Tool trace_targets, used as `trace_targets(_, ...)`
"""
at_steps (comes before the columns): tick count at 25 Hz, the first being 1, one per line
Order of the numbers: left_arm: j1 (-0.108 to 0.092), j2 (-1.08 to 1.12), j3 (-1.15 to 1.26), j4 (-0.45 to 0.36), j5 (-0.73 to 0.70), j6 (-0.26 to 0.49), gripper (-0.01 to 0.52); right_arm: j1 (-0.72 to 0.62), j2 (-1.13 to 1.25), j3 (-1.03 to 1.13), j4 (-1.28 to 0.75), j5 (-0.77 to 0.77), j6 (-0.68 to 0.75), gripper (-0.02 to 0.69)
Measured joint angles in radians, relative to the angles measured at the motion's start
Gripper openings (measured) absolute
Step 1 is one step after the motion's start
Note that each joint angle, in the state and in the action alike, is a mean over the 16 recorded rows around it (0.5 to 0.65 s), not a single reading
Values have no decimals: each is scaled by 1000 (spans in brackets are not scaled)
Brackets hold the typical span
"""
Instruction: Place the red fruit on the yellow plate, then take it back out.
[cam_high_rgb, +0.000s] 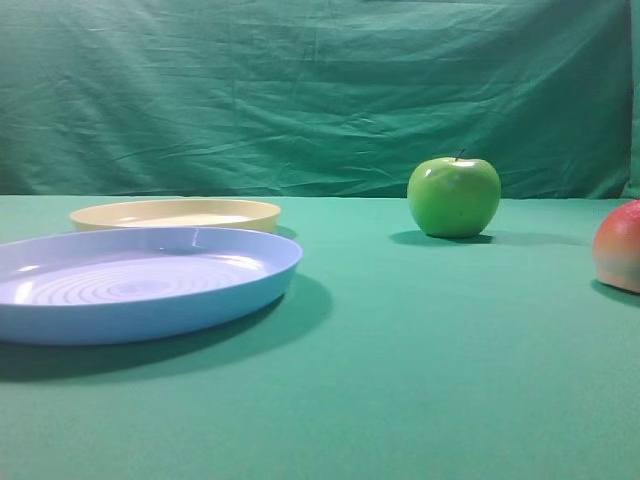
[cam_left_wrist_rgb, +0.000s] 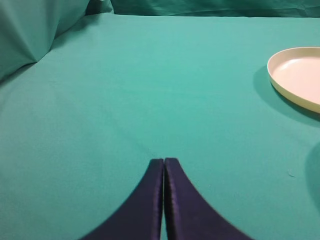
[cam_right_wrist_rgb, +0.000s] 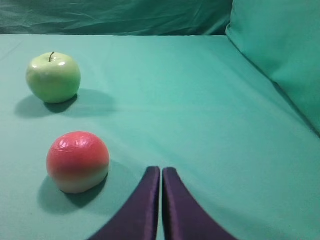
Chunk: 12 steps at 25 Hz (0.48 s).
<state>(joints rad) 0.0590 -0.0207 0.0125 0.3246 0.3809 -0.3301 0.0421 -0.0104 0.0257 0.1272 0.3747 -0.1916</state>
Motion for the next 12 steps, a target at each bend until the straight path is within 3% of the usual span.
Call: trace_targets(12, 0, 0, 0, 0, 0, 0, 0, 0, 0, -1, -19, 19, -7, 0)
